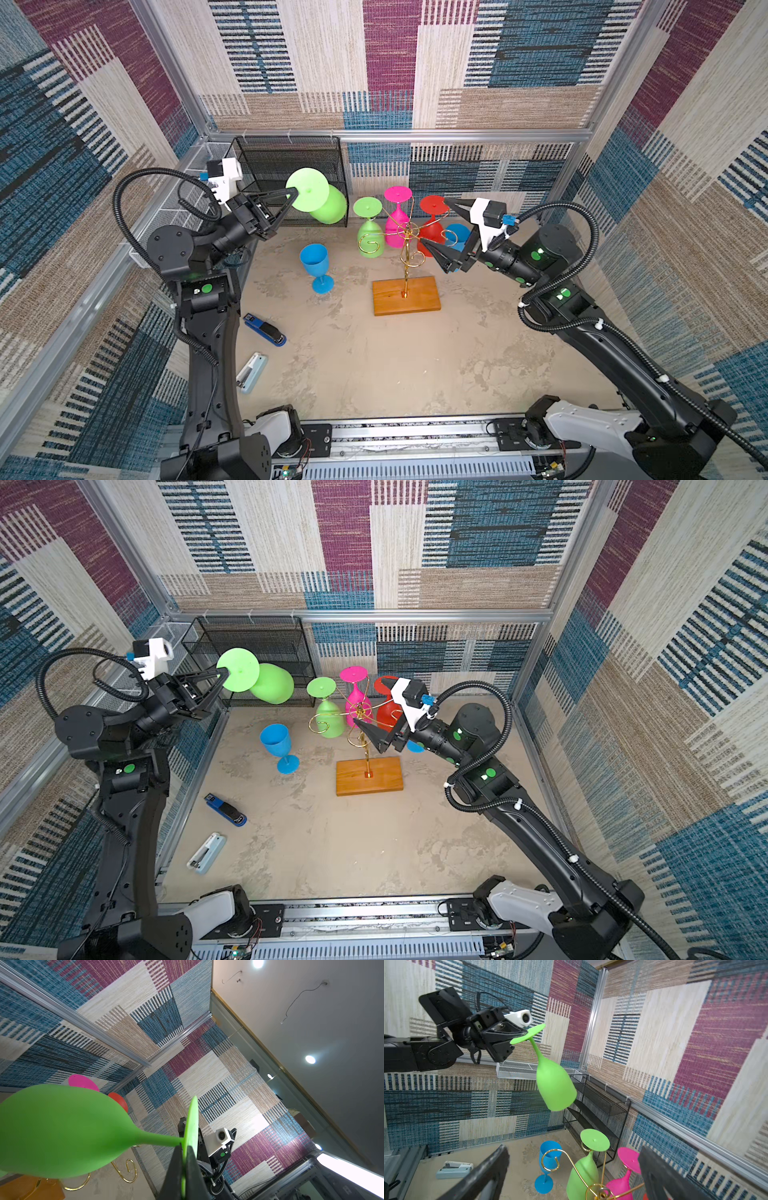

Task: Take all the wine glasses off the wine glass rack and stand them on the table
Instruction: 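Raise the green glass with the left gripper while right gripper reaches for its stem, then close the right gripper on the green glass stem while left gripper holds the foot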

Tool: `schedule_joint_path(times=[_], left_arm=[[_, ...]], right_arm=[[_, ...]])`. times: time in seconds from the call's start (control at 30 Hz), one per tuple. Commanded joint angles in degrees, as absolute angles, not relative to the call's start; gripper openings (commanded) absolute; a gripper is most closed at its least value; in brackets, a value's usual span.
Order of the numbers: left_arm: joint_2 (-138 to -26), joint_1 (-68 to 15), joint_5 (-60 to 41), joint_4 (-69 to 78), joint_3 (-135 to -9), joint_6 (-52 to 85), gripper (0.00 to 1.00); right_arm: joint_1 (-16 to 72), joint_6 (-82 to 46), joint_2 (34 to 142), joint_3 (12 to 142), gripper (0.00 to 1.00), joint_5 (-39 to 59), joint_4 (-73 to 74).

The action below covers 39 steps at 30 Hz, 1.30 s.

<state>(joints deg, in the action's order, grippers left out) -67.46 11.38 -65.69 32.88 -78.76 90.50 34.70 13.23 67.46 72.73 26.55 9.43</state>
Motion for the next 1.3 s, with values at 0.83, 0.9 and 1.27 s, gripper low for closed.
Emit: schedule_joint_path(times=[0.83,0.9,1.27], left_arm=[[-76.7,-6.9,-60.0,40.2,-83.3,93.1,0.0],[-76.6,-6.9,-59.8,41.1,-83.0,93.6,0.0],[-77.2,-7.2,-59.7,43.0,-82.7,95.3,0.0]], right_arm=[[37.3,18.9,89.9,94.2,0.99,25.2,6.4],[37.5,18.7,90.7,95.0,0.99,25.0,5.9],[38.3,17.9,93.5,97.4,0.95,24.2,5.0]])
